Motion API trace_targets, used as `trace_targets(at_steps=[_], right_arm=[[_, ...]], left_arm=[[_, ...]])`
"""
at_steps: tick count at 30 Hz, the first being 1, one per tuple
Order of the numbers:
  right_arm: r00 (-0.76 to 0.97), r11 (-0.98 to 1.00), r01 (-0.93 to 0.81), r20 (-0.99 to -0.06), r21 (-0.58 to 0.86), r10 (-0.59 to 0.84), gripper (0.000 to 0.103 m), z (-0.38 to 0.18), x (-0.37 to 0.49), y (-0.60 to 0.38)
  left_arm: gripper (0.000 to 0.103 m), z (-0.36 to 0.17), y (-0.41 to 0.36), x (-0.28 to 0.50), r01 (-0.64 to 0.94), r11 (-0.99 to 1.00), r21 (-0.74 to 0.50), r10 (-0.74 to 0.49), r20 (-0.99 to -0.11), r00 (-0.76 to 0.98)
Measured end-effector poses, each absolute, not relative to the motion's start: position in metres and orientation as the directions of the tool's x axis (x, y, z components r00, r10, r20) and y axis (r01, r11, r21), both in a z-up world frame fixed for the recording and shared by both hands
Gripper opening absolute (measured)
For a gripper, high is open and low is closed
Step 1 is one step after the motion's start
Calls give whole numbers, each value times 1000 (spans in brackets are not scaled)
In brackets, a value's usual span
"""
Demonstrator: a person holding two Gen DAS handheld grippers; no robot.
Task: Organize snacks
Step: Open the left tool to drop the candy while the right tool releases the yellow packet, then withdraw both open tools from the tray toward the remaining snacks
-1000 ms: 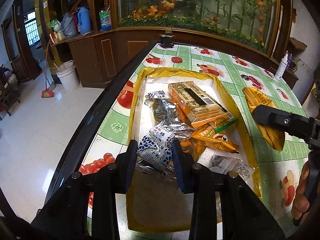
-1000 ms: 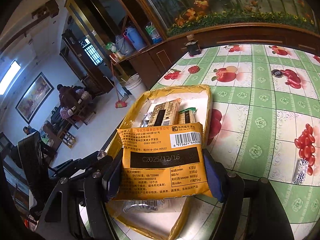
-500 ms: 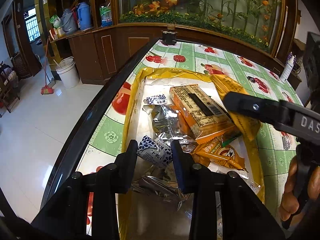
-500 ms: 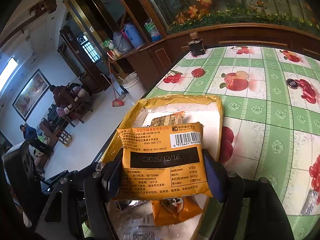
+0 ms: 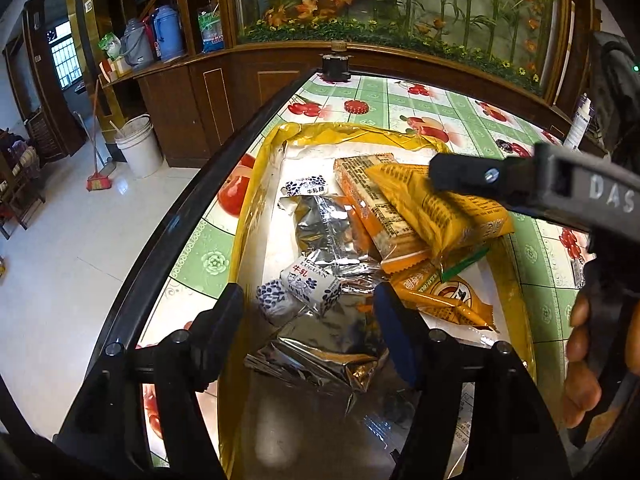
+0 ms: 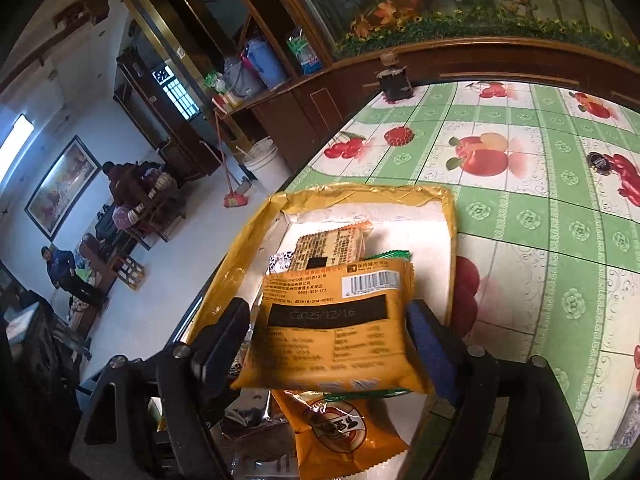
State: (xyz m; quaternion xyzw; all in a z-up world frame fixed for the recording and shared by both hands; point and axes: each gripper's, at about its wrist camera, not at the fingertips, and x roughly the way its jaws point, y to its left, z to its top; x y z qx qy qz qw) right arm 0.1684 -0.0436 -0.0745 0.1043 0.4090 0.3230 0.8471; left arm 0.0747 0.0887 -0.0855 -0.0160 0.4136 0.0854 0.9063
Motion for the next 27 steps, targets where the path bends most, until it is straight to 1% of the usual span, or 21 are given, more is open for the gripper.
trace_targets(at_steps=[6,12,18,22,27], right_arm=[[495,772,-423,-593,475,636,84,-62,157,-82],[554,812,-332,-598,479,579,84,-65,137,-145],[611,857,-198,-624,475,487,84,-83,111,-228],[640,872,-82,-645,483,417,85,-98,97,-286],[670,878,23,-660,478,341,85,-106,83,-343]], left_arm=[[67,-75,85,66,-168,985,46,148,-734,663],[67,-62,71,62,-147,989,37,129,-716,686],[68,-52,34,63,-75,997,17,65,-706,706],[68,-51,-4,69,3,1000,8,3,-712,703],[68,-54,-49,80,86,996,-2,-60,-726,685]])
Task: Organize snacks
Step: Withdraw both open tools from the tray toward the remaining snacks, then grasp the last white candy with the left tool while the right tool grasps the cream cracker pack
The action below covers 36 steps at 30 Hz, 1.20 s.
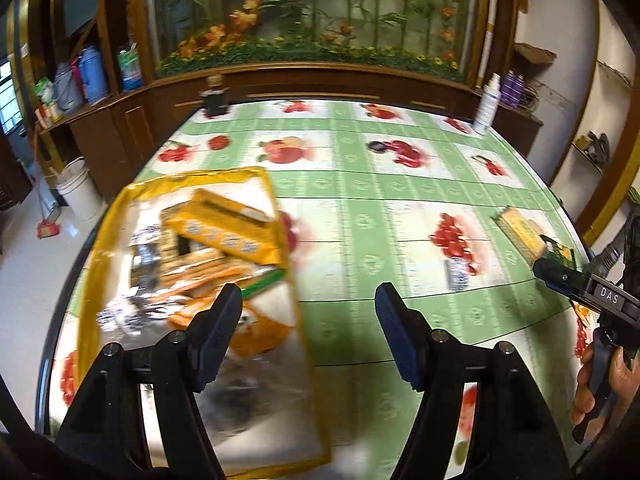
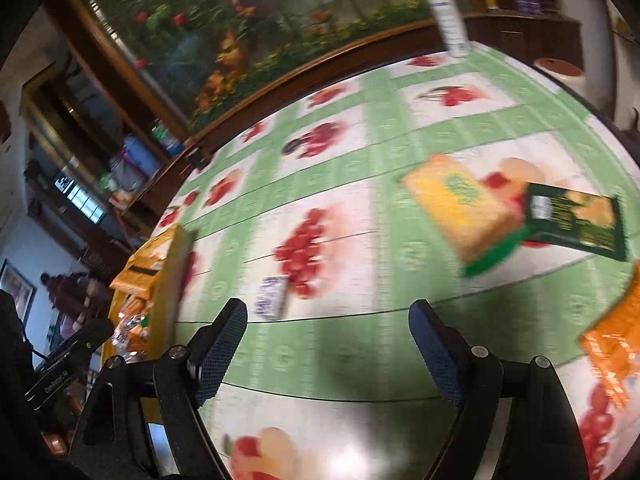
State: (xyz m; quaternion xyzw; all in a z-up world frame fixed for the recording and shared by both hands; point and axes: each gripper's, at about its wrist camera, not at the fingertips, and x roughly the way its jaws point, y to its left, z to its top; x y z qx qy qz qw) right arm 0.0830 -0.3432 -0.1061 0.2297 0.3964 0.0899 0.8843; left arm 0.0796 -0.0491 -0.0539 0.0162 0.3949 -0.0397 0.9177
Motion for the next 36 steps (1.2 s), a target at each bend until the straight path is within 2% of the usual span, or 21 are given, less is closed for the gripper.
trace_targets(at_steps=[8,14,20,30,33,36], right_arm=[[700,902,85,-670,423,248,85,-102,73,-394],[709,910,56,-659,410,253,85,-101,81,-403],[683,953,-22,-692,301,235,85,-100,121,-381],[642,987,-81,-751,139,158,85,-113,170,-359],[619,986,-100,-767,134,167,83,-119,176,-357],[601,987,-99,-783,127,161,73,-126,180,-357]], left_arm=[[68,-62,-99,92,169,985,-20,-126,-752,647],[68,-78,-122,104,191,981,-39,-150,-779,609],[68,-95,-153,120,230,972,-41,-169,-802,573],[68,-121,-174,142,234,972,7,-122,-838,532],[68,-125,-176,143,235,971,36,-101,-832,545],[66,-124,-176,146,239,970,31,-109,-830,547]])
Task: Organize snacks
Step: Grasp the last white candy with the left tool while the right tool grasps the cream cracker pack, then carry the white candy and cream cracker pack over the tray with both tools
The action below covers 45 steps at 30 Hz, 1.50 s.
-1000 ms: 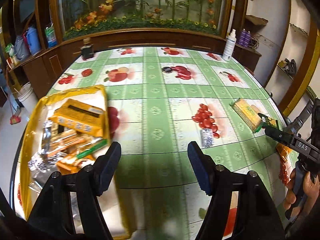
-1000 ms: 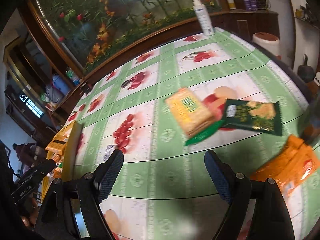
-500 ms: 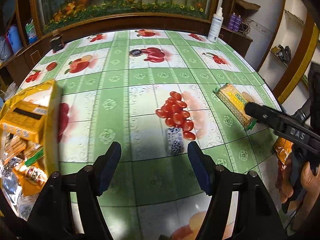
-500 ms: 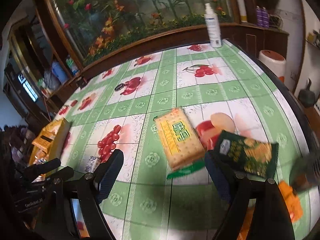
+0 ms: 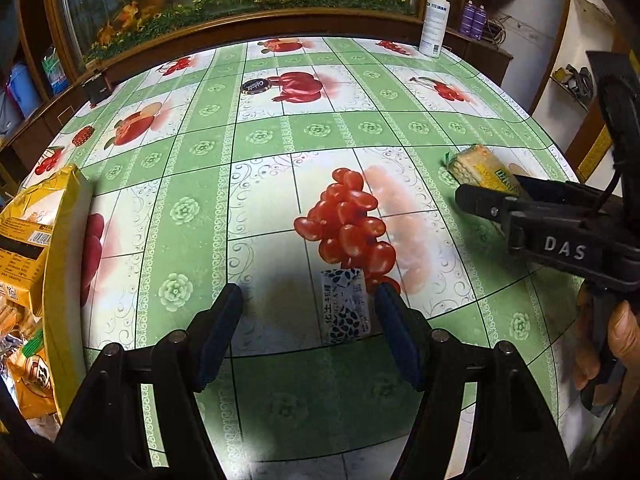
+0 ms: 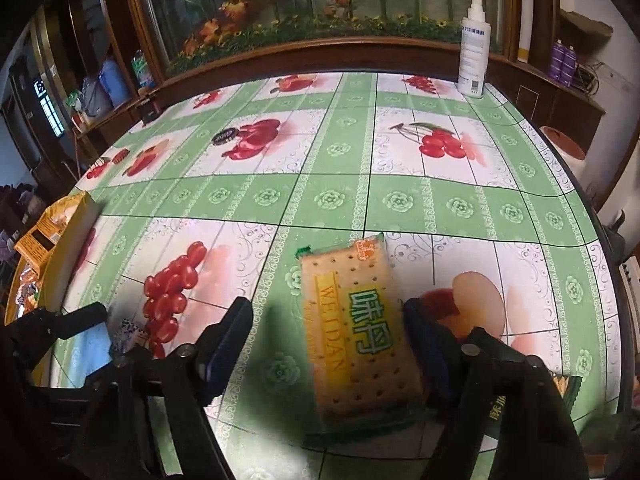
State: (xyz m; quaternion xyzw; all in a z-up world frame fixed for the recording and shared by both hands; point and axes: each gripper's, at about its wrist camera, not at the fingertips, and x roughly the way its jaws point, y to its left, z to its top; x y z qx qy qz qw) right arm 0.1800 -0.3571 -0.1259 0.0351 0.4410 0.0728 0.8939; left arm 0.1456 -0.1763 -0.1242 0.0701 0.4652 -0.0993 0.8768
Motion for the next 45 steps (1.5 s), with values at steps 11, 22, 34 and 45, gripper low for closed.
trace_targets(at_steps=[11,22,34,45], right_arm=[[616,989,-99,-774,109,147,48,-121,170,-349],[654,831,-95,-595,548,468,47,-89,111,-362],[616,711,-150,-498,687,610,47,-83,71,-318],[573,728,-226,-516,647,637,47,-70,64,-259]], left_arm=[[16,-120,-169,140,266,963,46,-118,-813,570],[16,-81,-130,103,159,983,96,-34,-748,663],[16,-58,-63,64,36,996,77,29,-706,708],[16,-50,-11,44,-50,998,38,63,-686,725]])
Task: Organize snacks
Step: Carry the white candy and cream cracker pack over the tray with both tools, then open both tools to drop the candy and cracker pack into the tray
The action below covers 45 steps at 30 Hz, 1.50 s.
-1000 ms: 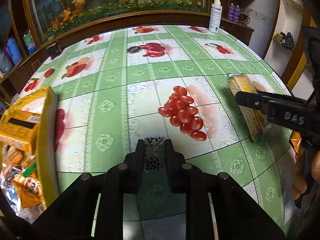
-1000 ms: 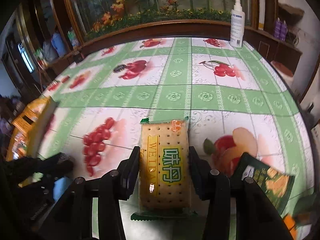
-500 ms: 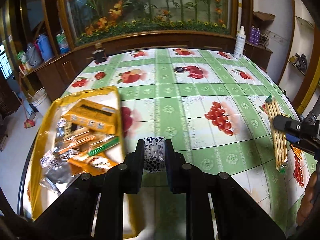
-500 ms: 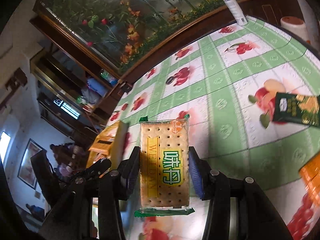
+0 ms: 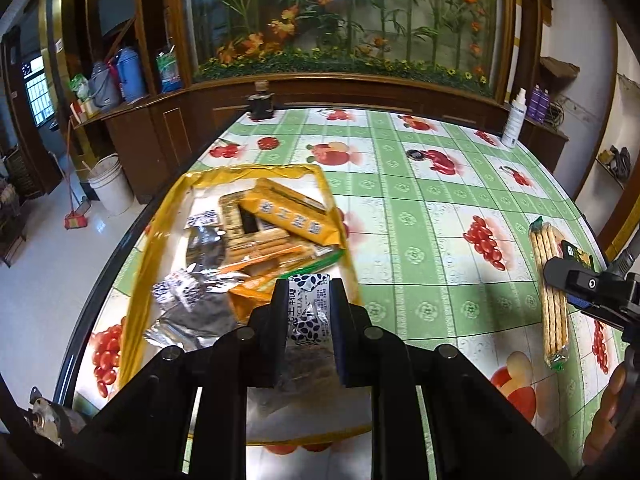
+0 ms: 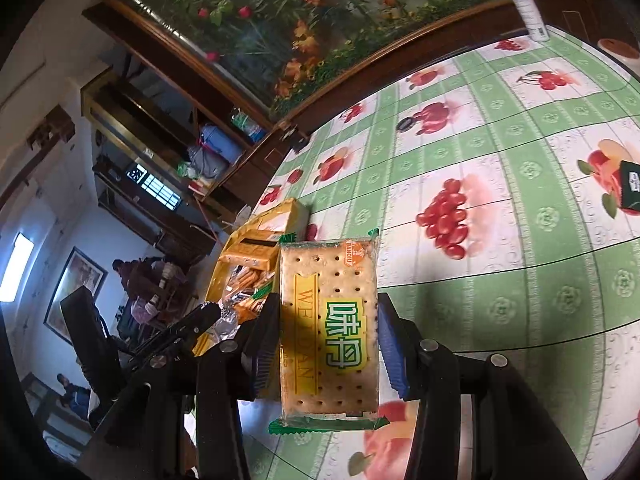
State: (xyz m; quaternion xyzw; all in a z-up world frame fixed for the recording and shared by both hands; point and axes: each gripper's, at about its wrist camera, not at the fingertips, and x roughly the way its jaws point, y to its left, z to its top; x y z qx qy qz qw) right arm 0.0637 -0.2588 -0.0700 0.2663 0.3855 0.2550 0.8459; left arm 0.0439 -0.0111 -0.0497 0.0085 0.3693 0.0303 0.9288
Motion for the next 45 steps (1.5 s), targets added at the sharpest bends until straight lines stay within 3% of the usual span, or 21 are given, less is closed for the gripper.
trace_targets(at_steps=[15,24,45], right_arm=[[522,730,-314,-532,607,667,47,-56,64,-194],[483,754,-425,-579,500,657,47,-49,73,-118],[477,770,-558,-639,310,603,47,-61,101,-39]], left_arm=[[16,-49,46,33,-138,990,0,102,-680,727],[16,-61,93,34,-228,974,-7,157,-707,690],[17,-86,92,53,-212,977,13,151,-741,654]])
